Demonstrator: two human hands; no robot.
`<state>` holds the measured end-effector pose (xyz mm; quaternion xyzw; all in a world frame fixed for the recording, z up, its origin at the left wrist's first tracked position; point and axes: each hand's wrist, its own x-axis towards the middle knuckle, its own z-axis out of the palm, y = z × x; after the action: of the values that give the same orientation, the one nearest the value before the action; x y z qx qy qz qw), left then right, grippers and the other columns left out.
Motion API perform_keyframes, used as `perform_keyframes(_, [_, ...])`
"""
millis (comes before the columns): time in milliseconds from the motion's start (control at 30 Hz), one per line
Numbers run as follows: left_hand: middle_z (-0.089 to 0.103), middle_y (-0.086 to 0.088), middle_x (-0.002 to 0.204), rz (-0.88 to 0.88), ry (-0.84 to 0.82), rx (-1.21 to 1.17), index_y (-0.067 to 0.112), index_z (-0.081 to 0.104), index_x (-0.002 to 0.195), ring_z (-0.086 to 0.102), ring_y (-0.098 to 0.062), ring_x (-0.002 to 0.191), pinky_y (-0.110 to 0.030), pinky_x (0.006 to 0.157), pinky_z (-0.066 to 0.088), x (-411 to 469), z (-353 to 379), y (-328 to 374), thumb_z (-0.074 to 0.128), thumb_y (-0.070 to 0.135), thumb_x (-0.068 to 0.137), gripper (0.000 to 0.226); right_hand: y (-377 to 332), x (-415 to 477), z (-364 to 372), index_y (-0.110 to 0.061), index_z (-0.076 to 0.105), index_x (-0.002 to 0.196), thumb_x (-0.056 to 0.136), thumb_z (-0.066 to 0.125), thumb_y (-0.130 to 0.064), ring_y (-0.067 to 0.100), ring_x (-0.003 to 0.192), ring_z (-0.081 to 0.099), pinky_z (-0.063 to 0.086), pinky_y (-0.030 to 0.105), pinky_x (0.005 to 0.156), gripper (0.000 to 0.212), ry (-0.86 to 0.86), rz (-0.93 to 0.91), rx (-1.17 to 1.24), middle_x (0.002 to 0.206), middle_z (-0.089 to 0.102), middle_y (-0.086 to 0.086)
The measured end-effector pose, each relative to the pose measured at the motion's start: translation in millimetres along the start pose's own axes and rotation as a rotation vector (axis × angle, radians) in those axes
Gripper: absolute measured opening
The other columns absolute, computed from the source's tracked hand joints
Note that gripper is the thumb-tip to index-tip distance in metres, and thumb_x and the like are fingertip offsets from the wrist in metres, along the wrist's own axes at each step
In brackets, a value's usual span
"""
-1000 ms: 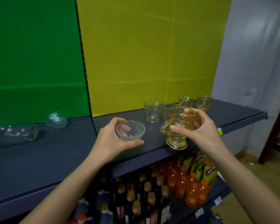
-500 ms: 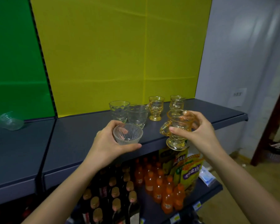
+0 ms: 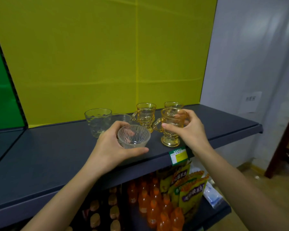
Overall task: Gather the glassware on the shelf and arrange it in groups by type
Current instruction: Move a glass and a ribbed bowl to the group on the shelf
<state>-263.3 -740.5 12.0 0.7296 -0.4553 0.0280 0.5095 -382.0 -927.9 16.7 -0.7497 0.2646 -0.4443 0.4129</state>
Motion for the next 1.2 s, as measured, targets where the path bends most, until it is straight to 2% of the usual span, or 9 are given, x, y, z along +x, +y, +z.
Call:
perform_keyframes(167, [0.066, 0.014, 0.090, -0.013, -0.028, -0.002, 0.028, 0.055, 0.100, 0.059, 0.003, 0.083, -0.028, 0.080, 0.051, 14, 17, 8, 0.081, 0.060, 0.035, 0.077, 16, 18, 3, -0.020, 0.053, 0.117, 0.054, 0.086, -0.038, 0.010, 0.102, 0.058, 0.045, 0.021, 0.083, 0.073, -0.046, 0.002, -0.017, 0.110, 0.061, -0.005])
perform_keyframes(267, [0.067, 0.015, 0.090, -0.021, -0.038, -0.012, 0.029, 0.055, 0.099, 0.062, 0.002, 0.081, -0.029, 0.079, 0.053, 21, 27, 8, 0.080, 0.059, 0.035, 0.075, 22, 28, 4, -0.020, 0.053, 0.115, 0.055, 0.086, -0.036, 0.011, 0.102, 0.058, 0.048, 0.026, 0.086, 0.071, -0.068, -0.016, -0.029, 0.109, 0.061, -0.005])
perform_keyframes(467, [0.063, 0.022, 0.096, -0.033, -0.060, 0.006, 0.030, 0.054, 0.099, 0.062, 0.004, 0.082, -0.020, 0.075, 0.050, 31, 43, 15, 0.081, 0.059, 0.036, 0.074, 34, 44, 8, -0.020, 0.052, 0.115, 0.053, 0.085, -0.042, 0.012, 0.102, 0.059, 0.050, 0.031, 0.091, 0.073, -0.106, -0.023, -0.027, 0.112, 0.062, -0.003])
perform_keyframes(700, [0.067, 0.014, 0.093, -0.066, -0.022, 0.020, 0.028, 0.056, 0.097, 0.064, -0.001, 0.083, -0.028, 0.079, 0.052, 39, 62, 26, 0.079, 0.058, 0.035, 0.073, 43, 62, 15, -0.017, 0.049, 0.121, 0.055, 0.082, -0.044, 0.016, 0.110, 0.055, 0.046, 0.037, 0.096, 0.078, -0.148, -0.086, -0.073, 0.120, 0.059, 0.000])
perform_keyframes(833, [0.067, 0.013, 0.092, -0.083, 0.018, 0.039, 0.029, 0.058, 0.094, 0.066, -0.005, 0.082, -0.038, 0.080, 0.054, 43, 81, 36, 0.080, 0.058, 0.034, 0.070, 48, 68, 4, -0.018, 0.045, 0.124, 0.055, 0.078, -0.050, 0.010, 0.103, 0.055, 0.047, 0.034, 0.093, 0.083, -0.255, -0.116, -0.085, 0.116, 0.057, -0.006])
perform_keyframes(900, [0.068, 0.015, 0.092, -0.090, 0.049, 0.054, 0.029, 0.058, 0.094, 0.066, -0.005, 0.082, -0.038, 0.080, 0.055, 44, 92, 42, 0.079, 0.059, 0.033, 0.071, 52, 71, -11, -0.019, 0.047, 0.125, 0.051, 0.074, -0.057, 0.009, 0.102, 0.057, 0.050, 0.036, 0.093, 0.088, -0.318, -0.139, -0.047, 0.115, 0.059, -0.006])
perform_keyframes(967, [0.069, 0.015, 0.091, -0.093, 0.073, 0.074, 0.028, 0.058, 0.096, 0.065, -0.001, 0.082, -0.031, 0.080, 0.054, 47, 107, 51, 0.078, 0.061, 0.033, 0.074, 58, 77, -32, -0.019, 0.052, 0.121, 0.057, 0.074, -0.054, 0.009, 0.099, 0.061, 0.052, 0.036, 0.091, 0.077, -0.396, -0.167, -0.025, 0.111, 0.063, -0.004])
perform_keyframes(1067, [0.070, 0.013, 0.089, -0.090, 0.089, 0.104, 0.029, 0.058, 0.098, 0.063, 0.004, 0.085, -0.027, 0.081, 0.052, 54, 133, 69, 0.076, 0.064, 0.034, 0.075, 72, 90, -72, -0.020, 0.058, 0.114, 0.073, 0.071, -0.041, 0.006, 0.097, 0.062, 0.051, 0.030, 0.091, 0.048, -0.540, -0.195, -0.070, 0.103, 0.063, -0.008])
perform_keyframes(1200, [0.068, 0.015, 0.093, -0.093, 0.073, 0.122, 0.029, 0.057, 0.104, 0.061, 0.003, 0.090, -0.025, 0.084, 0.049, 74, 181, 90, 0.076, 0.064, 0.036, 0.079, 102, 121, -132, -0.023, 0.060, 0.112, 0.082, 0.064, -0.031, 0.004, 0.098, 0.062, 0.052, 0.031, 0.092, 0.031, -0.591, -0.250, -0.226, 0.105, 0.066, -0.007])
